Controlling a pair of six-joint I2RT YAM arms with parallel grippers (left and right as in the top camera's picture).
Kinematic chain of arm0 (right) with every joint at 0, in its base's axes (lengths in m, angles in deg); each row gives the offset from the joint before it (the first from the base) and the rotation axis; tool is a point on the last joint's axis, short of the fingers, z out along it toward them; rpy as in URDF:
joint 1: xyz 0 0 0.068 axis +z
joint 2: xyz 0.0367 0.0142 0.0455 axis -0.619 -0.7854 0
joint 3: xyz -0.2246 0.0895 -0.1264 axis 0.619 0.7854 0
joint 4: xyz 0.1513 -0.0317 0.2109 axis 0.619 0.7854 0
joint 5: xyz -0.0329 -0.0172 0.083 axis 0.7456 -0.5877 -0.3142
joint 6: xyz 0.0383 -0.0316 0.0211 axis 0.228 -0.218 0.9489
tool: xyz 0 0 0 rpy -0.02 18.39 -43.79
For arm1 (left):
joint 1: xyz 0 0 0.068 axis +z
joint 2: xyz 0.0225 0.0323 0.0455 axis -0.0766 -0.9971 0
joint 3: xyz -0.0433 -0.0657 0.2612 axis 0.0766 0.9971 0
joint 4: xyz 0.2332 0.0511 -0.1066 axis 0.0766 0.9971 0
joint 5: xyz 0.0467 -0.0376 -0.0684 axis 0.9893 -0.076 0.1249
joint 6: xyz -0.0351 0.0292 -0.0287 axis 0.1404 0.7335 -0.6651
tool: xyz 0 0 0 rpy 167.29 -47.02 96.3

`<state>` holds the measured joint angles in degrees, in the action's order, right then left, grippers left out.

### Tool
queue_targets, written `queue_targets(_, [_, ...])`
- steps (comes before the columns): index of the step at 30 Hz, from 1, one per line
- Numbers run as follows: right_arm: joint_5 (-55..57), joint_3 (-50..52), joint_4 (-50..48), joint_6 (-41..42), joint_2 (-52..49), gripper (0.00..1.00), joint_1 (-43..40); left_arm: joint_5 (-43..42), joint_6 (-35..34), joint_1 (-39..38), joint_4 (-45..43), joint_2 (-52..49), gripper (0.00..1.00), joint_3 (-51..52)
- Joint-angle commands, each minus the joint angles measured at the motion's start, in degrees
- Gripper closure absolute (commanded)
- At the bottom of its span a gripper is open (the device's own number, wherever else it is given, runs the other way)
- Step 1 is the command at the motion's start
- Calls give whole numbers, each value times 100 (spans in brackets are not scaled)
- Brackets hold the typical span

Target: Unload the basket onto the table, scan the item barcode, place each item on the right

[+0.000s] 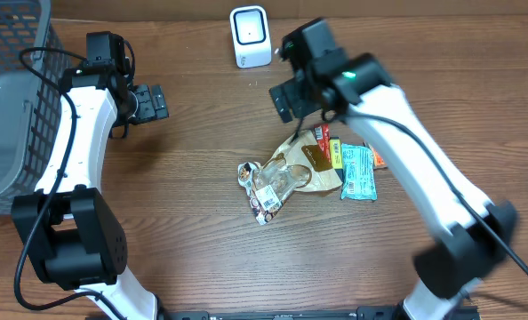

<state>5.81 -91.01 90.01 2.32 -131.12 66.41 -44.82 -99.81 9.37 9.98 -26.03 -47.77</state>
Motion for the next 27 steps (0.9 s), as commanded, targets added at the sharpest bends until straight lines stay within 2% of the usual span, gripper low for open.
queue_targets(1, [15, -2, -15, 61, 664, 0, -59, 28, 105, -15, -13, -61, 0, -94])
queue_targets(13, [17, -2, -11, 61, 2184, 0, -205, 28, 105, -13, -13, -61, 0, -94])
queue_targets(27, [15, -2, -9, 61, 3327, 0, -205, 31, 105, -11, -13, -61, 0, -94])
